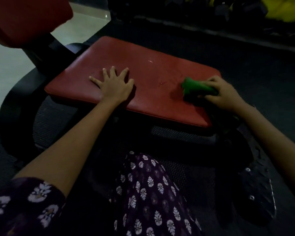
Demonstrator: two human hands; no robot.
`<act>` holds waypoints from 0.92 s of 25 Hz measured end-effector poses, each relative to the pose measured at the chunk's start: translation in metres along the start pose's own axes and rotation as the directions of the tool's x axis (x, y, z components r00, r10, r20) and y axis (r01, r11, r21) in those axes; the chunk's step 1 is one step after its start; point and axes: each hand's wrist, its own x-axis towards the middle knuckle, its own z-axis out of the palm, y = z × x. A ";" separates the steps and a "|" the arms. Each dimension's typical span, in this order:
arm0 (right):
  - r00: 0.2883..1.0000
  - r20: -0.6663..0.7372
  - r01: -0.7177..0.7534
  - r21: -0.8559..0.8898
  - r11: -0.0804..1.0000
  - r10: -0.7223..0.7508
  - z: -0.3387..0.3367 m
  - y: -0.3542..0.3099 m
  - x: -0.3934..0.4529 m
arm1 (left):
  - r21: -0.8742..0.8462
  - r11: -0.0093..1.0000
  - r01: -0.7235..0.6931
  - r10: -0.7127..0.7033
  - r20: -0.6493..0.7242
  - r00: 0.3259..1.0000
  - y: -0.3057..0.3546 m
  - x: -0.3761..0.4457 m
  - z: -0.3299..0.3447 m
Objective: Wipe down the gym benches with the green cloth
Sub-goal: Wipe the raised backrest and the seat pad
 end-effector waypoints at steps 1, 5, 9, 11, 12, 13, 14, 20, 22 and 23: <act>0.998 -0.026 -0.066 -0.040 0.997 0.065 0.003 -0.002 0.017 | -0.013 1.000 -0.003 0.002 -0.026 1.000 0.000 0.002 0.001; 0.999 0.003 -0.036 -0.172 0.984 0.037 0.026 -0.060 0.060 | -0.043 0.999 -0.005 0.002 -0.071 0.997 0.000 0.008 0.004; 0.956 0.173 0.262 -0.138 0.955 -0.237 0.037 -0.086 0.030 | -0.050 0.999 -0.010 0.006 -0.070 0.998 -0.002 0.007 0.007; 0.932 0.219 0.314 -0.087 0.945 -0.289 0.022 -0.060 0.018 | -0.053 0.999 -0.008 0.004 -0.071 0.997 -0.002 0.005 0.007; 0.948 0.206 0.262 -0.082 0.962 -0.241 0.015 -0.046 0.021 | -0.052 0.999 -0.005 0.001 -0.072 0.997 -0.001 0.004 0.007; 0.971 0.173 0.181 -0.099 0.979 -0.162 0.011 -0.034 0.029 | -0.048 0.999 -0.003 -0.001 -0.070 0.998 -0.001 0.004 0.006; 0.989 0.131 0.086 -0.123 0.989 -0.070 0.010 -0.029 0.042 | -0.038 0.999 -0.002 0.000 -0.070 0.998 0.001 0.004 0.006; 1.000 0.008 -0.006 -0.178 0.984 0.008 0.037 -0.092 0.071 | -0.022 1.000 -0.011 0.010 -0.065 0.998 -0.001 0.004 0.005; 0.994 0.055 0.104 -0.198 0.975 -0.095 0.035 -0.083 0.039 | -0.025 0.999 -0.023 0.022 -0.063 0.998 -0.002 0.003 0.006; 0.992 0.047 0.122 -0.221 0.968 -0.115 0.031 -0.069 0.025 | -0.032 0.999 -0.027 0.025 -0.061 0.998 -0.001 0.002 0.007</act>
